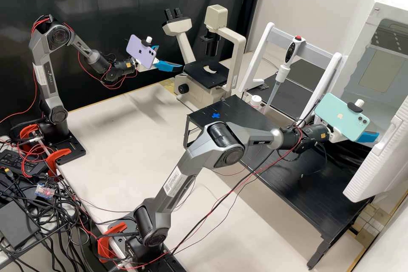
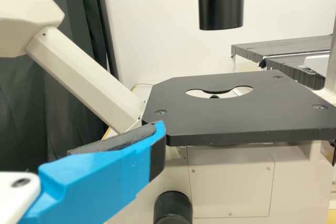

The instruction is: Move the petri dish to the incubator

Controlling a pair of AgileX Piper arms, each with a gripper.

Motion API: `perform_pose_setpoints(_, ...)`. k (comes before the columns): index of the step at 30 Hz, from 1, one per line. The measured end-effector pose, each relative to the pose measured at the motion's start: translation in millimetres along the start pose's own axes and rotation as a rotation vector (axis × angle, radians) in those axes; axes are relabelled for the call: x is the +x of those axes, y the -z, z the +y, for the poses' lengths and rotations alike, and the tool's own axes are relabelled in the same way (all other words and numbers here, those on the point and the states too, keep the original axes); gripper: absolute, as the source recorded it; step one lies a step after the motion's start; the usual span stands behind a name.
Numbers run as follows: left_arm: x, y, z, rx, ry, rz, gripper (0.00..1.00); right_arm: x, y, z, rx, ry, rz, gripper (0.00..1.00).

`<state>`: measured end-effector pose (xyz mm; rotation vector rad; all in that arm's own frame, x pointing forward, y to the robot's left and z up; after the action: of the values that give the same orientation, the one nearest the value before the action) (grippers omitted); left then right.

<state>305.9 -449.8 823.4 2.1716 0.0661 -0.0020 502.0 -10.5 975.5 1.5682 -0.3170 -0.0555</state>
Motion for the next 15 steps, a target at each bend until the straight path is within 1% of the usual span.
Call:
perform_pose_setpoints(3,0,0,0.0,0.0,0.0,0.0,1.0,11,1,-5,-0.018,-0.004,0.001,0.0)
perform_pose_setpoints(7,0,0,0.0,0.0,0.0,0.0,1.0,22,3,-8,-0.02,-0.012,-0.001,0.0)
perform_pose_setpoints(8,0,0,0.0,0.0,0.0,0.0,1.0,24,2,-7,-0.016,-0.019,-0.001,0.0)
perform_pose_setpoints(9,0,0,0.0,0.0,0.0,0.0,1.0,25,2,-7,-0.023,-0.022,-0.003,0.0)
perform_pose_setpoints(12,0,0,0.0,0.0,0.0,0.0,1.0,31,1,-8,-0.014,-0.033,-0.007,0.0)
perform_pose_setpoints(13,0,0,0.0,0.0,0.0,0.0,1.0,32,0,-8,-0.019,-0.035,-0.009,1.0)
perform_pose_setpoints(14,0,0,0.0,0.0,0.0,0.0,1.0,33,2,-9,-0.017,-0.039,-0.007,1.0)
perform_pose_setpoints(15,0,0,0.0,0.0,0.0,0.0,1.0,34,2,-8,-0.022,-0.04,-0.008,1.0)
